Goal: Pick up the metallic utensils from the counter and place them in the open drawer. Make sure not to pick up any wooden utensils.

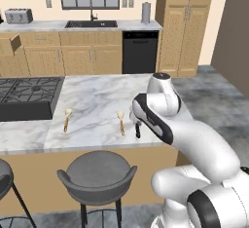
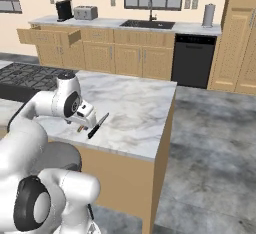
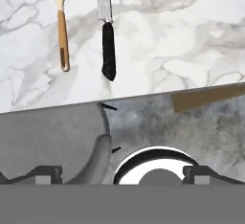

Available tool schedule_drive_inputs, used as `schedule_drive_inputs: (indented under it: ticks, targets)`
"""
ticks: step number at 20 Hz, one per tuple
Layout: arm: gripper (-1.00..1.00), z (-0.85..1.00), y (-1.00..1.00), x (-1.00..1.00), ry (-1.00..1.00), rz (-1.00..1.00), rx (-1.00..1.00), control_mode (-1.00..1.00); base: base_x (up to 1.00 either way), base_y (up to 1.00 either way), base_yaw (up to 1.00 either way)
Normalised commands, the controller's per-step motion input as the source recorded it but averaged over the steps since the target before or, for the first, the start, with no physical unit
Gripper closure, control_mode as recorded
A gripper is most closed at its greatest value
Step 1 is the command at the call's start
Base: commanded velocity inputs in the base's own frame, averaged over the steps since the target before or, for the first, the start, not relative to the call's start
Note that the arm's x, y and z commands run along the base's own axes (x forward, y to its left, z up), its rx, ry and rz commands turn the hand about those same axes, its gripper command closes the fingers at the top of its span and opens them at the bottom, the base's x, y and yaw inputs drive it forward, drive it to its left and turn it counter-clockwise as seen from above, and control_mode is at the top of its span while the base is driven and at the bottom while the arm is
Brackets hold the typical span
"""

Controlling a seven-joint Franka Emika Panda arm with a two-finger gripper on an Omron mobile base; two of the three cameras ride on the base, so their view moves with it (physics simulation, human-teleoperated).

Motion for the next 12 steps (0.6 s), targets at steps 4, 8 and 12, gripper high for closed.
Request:
schedule_drive_inputs:
  ticks: [4,8,12]
  targets:
    - [-1.00,-0.20,-0.09,0.56,0.00,0.00,0.06,-1.00,0.00,0.00,0.00]
    - [-1.00,-0.05,-0.10,0.25,0.00,0.00,-0.02,-1.00,0.00,0.00,0.00]
    - [-1.00,-0.09,0.00,0.09,0.00,0.00,-0.07,-1.00,0.00,0.00,0.00]
